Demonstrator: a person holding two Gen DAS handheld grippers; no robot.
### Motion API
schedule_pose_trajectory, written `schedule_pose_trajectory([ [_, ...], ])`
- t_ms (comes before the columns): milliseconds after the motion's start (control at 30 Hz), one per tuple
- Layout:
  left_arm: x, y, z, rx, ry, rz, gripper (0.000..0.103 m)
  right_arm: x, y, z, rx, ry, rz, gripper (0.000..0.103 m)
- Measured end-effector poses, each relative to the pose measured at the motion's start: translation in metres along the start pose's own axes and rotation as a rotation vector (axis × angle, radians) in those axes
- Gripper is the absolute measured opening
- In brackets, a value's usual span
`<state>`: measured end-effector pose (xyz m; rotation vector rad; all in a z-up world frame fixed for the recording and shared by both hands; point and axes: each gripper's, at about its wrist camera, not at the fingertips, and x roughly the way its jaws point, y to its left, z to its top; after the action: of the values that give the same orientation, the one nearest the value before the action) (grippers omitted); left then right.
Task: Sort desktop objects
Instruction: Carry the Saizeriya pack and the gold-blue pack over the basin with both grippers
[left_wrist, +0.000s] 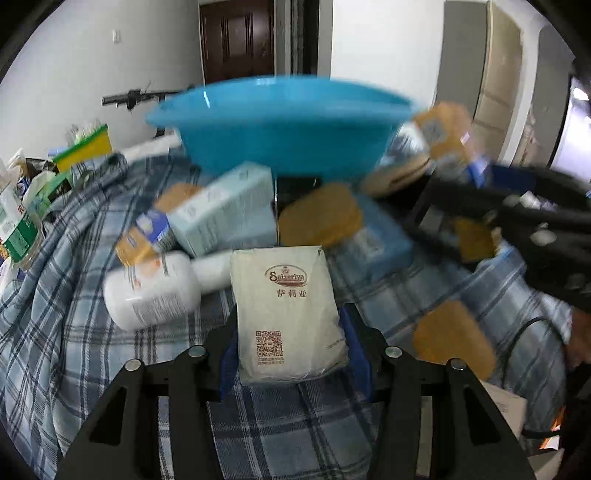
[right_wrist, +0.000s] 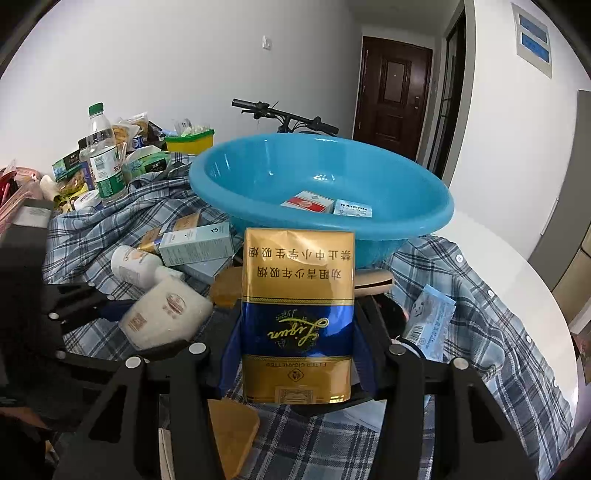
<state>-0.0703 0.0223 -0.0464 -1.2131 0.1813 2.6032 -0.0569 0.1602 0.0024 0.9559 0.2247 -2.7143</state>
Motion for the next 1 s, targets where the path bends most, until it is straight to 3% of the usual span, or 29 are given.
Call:
schedule_pose_trajectory([
  [133,0.010,0.002,0.005,-0.025,0.019,0.006,0.066,0.000,0.000,0.000,-0.010,0.006,0.008,0.051],
  [233,0.020,0.004,0.009,-0.047,0.042,0.022,0.067,0.000,-0.003,0.000,-0.005,0.006,0.012,0.051],
  [367,0.026,0.008,0.014,-0.076,0.046,0.035,0.067,0.000,-0.009,-0.001,0.006,0.007,0.009,0.051],
  [467,0.023,0.008,0.016,-0.071,0.031,0.027,0.055,0.000,-0.012,-0.001,0.011,0.009,0.009,0.051],
  [533,0.014,0.006,0.015,-0.072,-0.011,0.001,0.049,0.000,-0.012,-0.001,0.010,0.008,0.009,0.051],
  [800,-0.032,-0.005,0.024,-0.027,-0.211,0.040,0.049,-0.006,-0.010,0.001,0.012,-0.020,0.008,0.051],
  [933,-0.056,-0.007,0.022,-0.045,-0.375,0.034,0.049,-0.016,-0.007,0.003,0.030,-0.071,0.000,0.051],
  [1000,-0.076,-0.011,0.019,-0.031,-0.488,0.073,0.049,-0.026,-0.005,0.005,0.037,-0.132,-0.017,0.051],
])
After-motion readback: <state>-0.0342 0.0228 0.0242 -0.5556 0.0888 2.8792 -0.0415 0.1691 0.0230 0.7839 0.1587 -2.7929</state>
